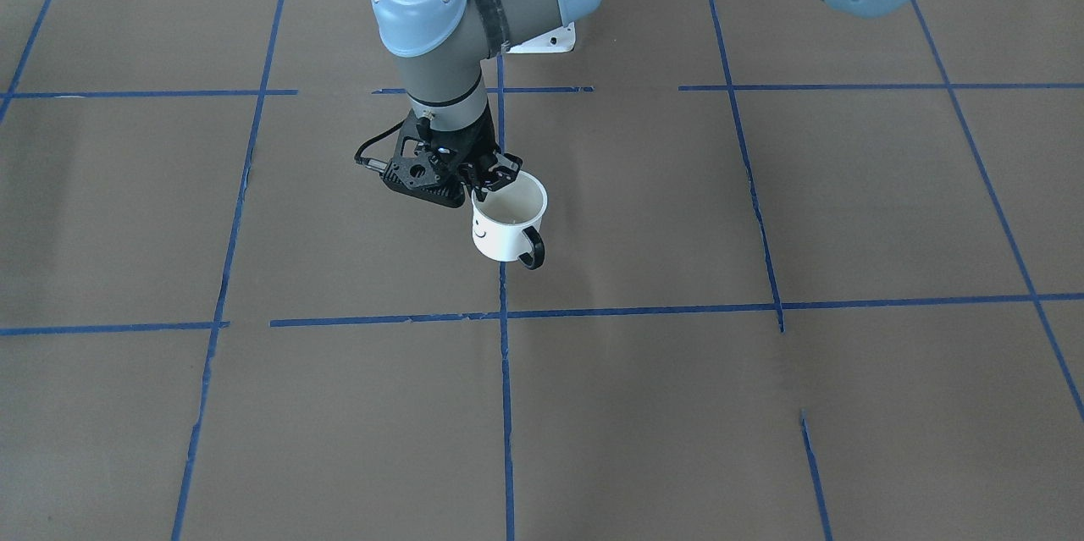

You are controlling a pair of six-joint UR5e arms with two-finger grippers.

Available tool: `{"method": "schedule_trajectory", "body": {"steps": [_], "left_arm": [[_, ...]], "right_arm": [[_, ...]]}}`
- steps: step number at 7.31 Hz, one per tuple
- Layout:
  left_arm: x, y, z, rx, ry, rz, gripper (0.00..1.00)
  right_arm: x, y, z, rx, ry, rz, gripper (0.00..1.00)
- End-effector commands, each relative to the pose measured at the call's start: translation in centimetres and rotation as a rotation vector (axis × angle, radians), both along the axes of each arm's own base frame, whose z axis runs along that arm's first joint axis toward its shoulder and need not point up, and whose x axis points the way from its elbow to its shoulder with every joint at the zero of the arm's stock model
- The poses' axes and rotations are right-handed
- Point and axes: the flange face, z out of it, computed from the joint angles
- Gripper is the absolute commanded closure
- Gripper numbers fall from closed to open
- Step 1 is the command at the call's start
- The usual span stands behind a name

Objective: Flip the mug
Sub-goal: 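Rotate the left wrist to turn the mug upright above the table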

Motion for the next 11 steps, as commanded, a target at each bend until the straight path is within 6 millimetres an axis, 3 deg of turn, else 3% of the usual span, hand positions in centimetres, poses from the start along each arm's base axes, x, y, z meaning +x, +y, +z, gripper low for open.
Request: {"method": "schedule_trajectory", "body": {"steps": [1,3,6,8,9,10,11], "left_arm": [[1.0,-0.3,0.4,-0.001,-0.056,0.05,1.0],[2.0,0.2,1.6,-0.021,-0.067,0.085,1.0],[4.2,2.8,2.9,-0.022,-0.073,0.137,1.0],[4.5,3.3,2.8,-0.028,-0.055,0.151,1.0],[4.4,3.6,2.4,-0.054,-0.037,0.156,0.85],[4.7,4.1,2.3,-0.056,-0.032,0.163,0.01],[4.9,4.8,2.6,-0.054,-0.028,0.172,0.0]], "right_arm": [[0.0,0.0,0.0,0.001,0.0,0.0,0.0],[0.0,0.0,0.0,0.001,0.0,0.0,0.0],[0.0,0.0,0.0,0.001,0.0,0.0,0.0],[0.0,0.0,0.0,-0.001,0.0,0.0,0.0],[0.0,0.0,0.0,-0.001,0.0,0.0,0.0],[0.0,0.0,0.0,0.001,0.0,0.0,0.0],[0.0,0.0,0.0,-0.001,0.0,0.0,0.0]]}}
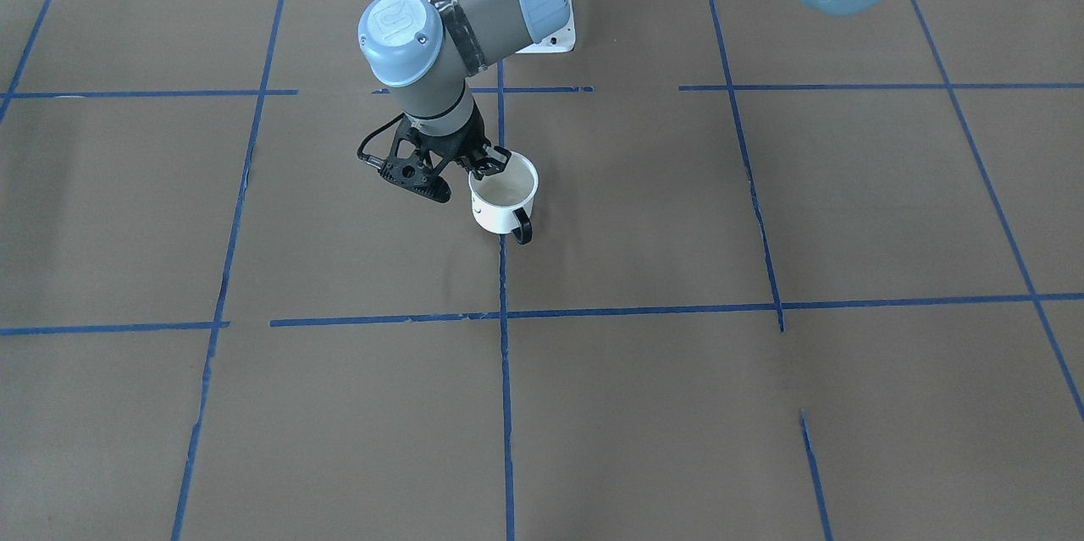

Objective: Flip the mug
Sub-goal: 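Rotate the left wrist to turn the mug upright above the table, then lower the mug upright onto the table and open the left gripper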

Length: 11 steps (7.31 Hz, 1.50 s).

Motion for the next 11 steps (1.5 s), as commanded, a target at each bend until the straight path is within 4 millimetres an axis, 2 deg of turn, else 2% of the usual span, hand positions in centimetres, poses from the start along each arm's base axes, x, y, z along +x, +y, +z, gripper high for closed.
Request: {"method": "schedule_trajectory", "body": {"steps": [1,2,4,5,6,7,8,9,10,11], "left_arm": [[0.3,0.9,0.3,0.0,0.013,0.012,0.0],[0.2,0.8,0.2,0.001,0.014,0.01,0.0],[-1.9,1.0,-1.3,0.026,0.054,0.001,0.0],[-3.7,0.6,-1.5,0.036,0.076,-0.015,0.0],[-6.4,0.0,-1.7,0.058,0.11,-0.038,0.0],[-11.0,0.0,-1.6,0.091,0.166,-0.07,0.0],[-14.2,0.1,-1.4,0.114,0.204,-0.092,0.0],[-17.5,-1.2,-1.3,0.125,0.226,-0.128,0.0],[-21.6,-2.9,0.0,0.086,0.256,-0.15,0.0],[-27.9,-5.6,1.7,0.069,0.283,-0.214,0.0]], "right_arm": [[0.0,0.0,0.0,0.001,0.0,0.0,0.0],[0.0,0.0,0.0,0.001,0.0,0.0,0.0],[0.0,0.0,0.0,0.001,0.0,0.0,0.0],[0.0,0.0,0.0,0.001,0.0,0.0,0.0],[0.0,0.0,0.0,-0.001,0.0,0.0,0.0],[0.0,0.0,0.0,0.001,0.0,0.0,0.0],[0.0,0.0,0.0,-0.001,0.0,0.0,0.0],[0.0,0.0,0.0,-0.001,0.0,0.0,0.0],[0.0,0.0,0.0,0.001,0.0,0.0,0.0],[0.0,0.0,0.0,-0.001,0.0,0.0,0.0]]}}
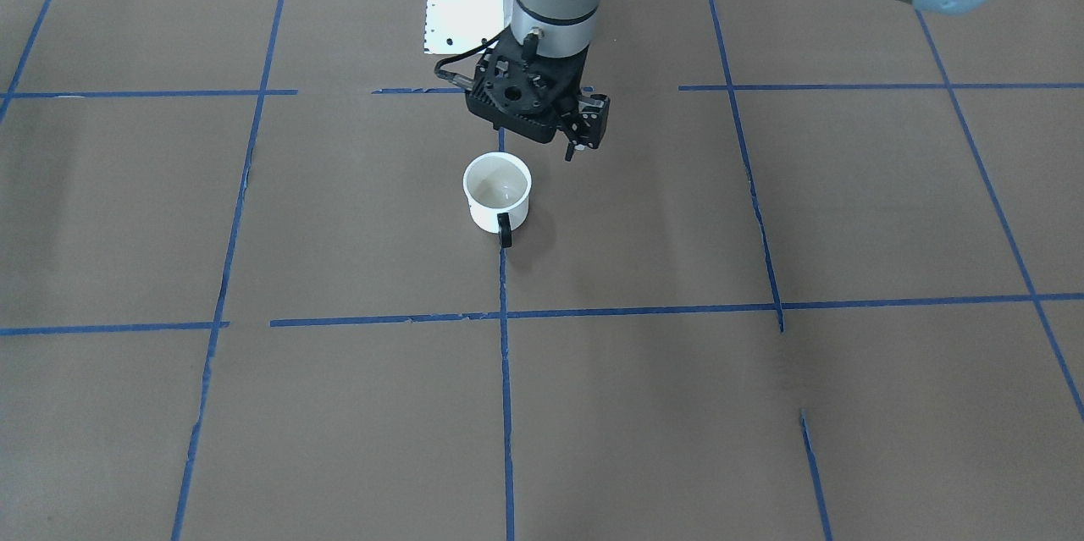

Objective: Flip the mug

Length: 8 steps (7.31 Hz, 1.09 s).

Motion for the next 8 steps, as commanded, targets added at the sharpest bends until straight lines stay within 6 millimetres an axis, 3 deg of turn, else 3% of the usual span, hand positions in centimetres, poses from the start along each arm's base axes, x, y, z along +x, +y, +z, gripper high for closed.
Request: {"method": "schedule_trajectory", "body": {"steps": [1,3,5,6,8], "left_arm": [[-9.7,-2.8,4.0,-0.001,0.032,-0.067,0.0],[-13.9,-5.7,9.1,0.083,-0.033,-0.029,0.0],[-22.2,-9.3,16.2,-0.043,-0.04,-0.131,0.0],[-28.4,-10.2,22.3,-0.1,-0.041,-0.217,0.0],[-36.7,-8.2,34.1,-0.154,-0.058,-0.182,0.0]], "right_arm": [[0.0,0.0,0.0,-0.001,0.0,0.0,0.0],[0.0,0.0,0.0,-0.001,0.0,0.0,0.0],[0.0,0.0,0.0,-0.001,0.0,0.0,0.0],[0.0,0.0,0.0,-0.001,0.0,0.0,0.0],[0.0,0.0,0.0,-0.001,0.0,0.0,0.0]]}}
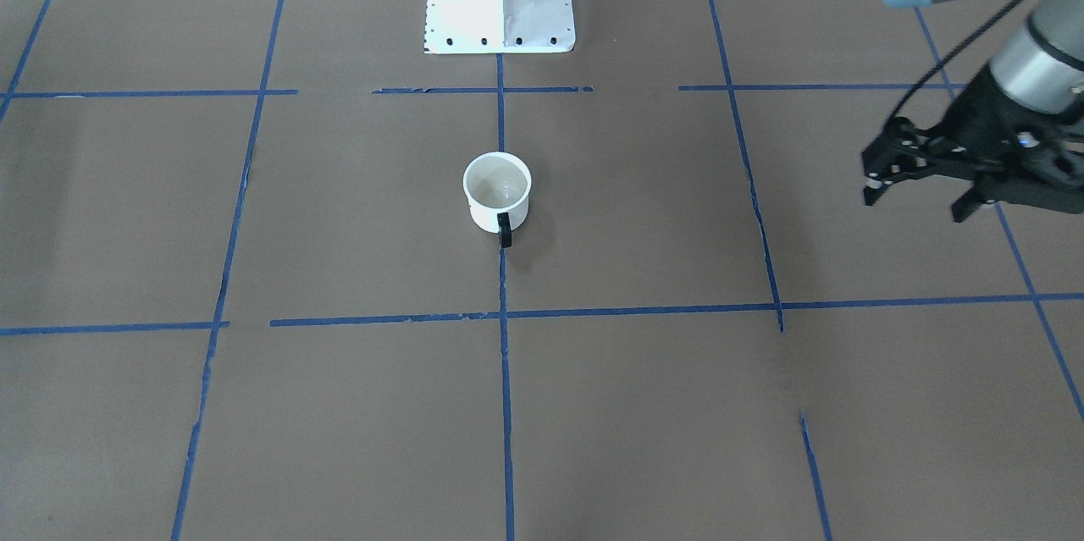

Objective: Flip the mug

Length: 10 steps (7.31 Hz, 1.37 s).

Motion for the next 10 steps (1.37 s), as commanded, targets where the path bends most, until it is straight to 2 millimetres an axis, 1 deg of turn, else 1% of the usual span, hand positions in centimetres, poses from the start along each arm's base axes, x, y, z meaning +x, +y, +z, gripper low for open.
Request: {"method": "schedule_trajectory", "body": {"steps": [1,2,3,4,5,6,8,9,10], "left_arm": [[-8.8,2.2,12.3,-0.055,-0.014,0.04,0.0],[-12.7,3.3,16.9,-0.066,-0.036,0.041,0.0],[-17.3,3.4,21.3,-0.092,-0.042,0.026,0.0],[-18.7,4.4,24.7,-0.131,-0.05,0.025,0.0],[-19.3,5.9,26.5,-0.141,-0.051,0.039,0.0],[-19.3,7.0,27.8,-0.168,-0.05,0.038,0.0],[-19.3,7.4,30.5,-0.199,-0.048,0.038,0.0],[-19.2,7.3,31.2,-0.197,-0.048,0.035,0.0],[-19.2,7.3,31.2,-0.198,-0.048,0.034,0.0]], "right_arm": [[0.0,0.0,0.0,0.0,0.0,0.0,0.0],[0.0,0.0,0.0,0.0,0.0,0.0,0.0],[0.0,0.0,0.0,0.0,0.0,0.0,0.0],[0.0,0.0,0.0,0.0,0.0,0.0,0.0],[0.0,0.0,0.0,0.0,0.0,0.0,0.0],[0.0,0.0,0.0,0.0,0.0,0.0,0.0],[0.0,0.0,0.0,0.0,0.0,0.0,0.0],[0.0,0.1,0.1,-0.001,0.0,0.0,0.0],[0.0,0.0,0.0,0.0,0.0,0.0,0.0]]}}
